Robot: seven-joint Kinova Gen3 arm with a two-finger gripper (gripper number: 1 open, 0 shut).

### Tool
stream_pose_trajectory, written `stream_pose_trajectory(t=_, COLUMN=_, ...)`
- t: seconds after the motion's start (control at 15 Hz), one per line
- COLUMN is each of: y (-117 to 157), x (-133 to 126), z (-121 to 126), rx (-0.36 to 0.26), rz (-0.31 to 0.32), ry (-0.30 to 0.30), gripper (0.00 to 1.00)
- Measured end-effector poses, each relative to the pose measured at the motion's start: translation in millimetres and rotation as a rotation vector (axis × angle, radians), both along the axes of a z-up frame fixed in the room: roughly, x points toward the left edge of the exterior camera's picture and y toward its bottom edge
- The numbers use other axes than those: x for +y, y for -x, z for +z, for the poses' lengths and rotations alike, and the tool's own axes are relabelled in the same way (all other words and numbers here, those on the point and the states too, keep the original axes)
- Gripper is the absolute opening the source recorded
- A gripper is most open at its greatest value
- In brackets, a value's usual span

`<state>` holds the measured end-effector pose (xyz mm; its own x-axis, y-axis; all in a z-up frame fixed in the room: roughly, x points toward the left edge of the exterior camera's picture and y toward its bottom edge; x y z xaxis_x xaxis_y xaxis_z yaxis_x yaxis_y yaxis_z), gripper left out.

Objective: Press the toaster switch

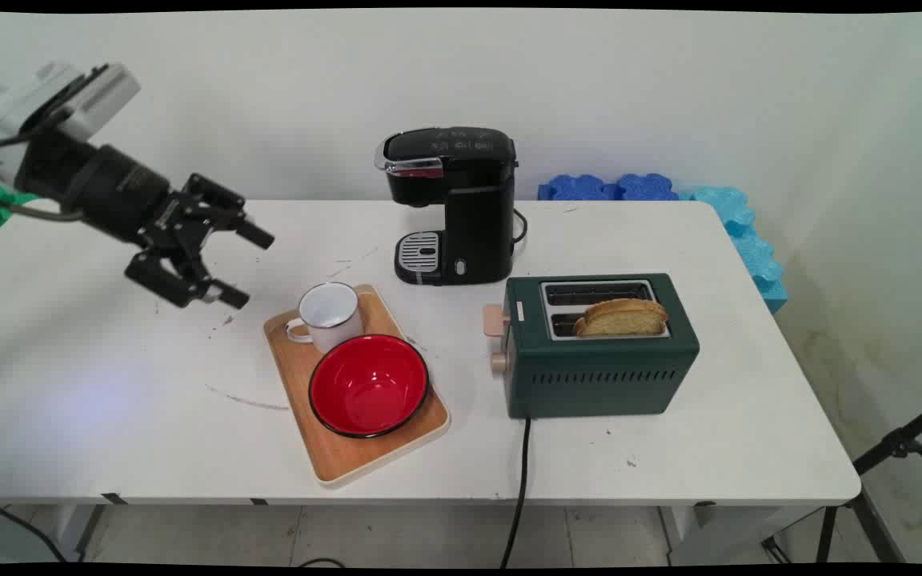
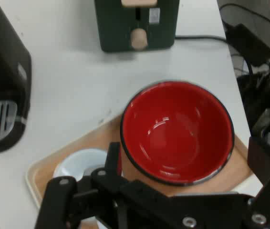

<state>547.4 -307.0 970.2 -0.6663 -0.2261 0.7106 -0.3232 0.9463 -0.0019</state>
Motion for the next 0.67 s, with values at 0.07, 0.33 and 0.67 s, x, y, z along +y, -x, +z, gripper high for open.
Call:
stream_pose_trajectory(t=0.07, y=6.6, x=-4.2, z=5.5, rx=0.007, rz=0.000, ry=0.007, gripper=1.00)
stream_pose_trajectory(t=0.33, y=30.1, x=-16.2, z=20.1, rx=0.020, rz=-0.001, ry=0.027, gripper=1.00)
stream_pose_trajectory(t=0.67, y=64.3, x=-31.4, z=32.3, rx=0.033, rz=-0.003, ry=0.050, gripper=1.00)
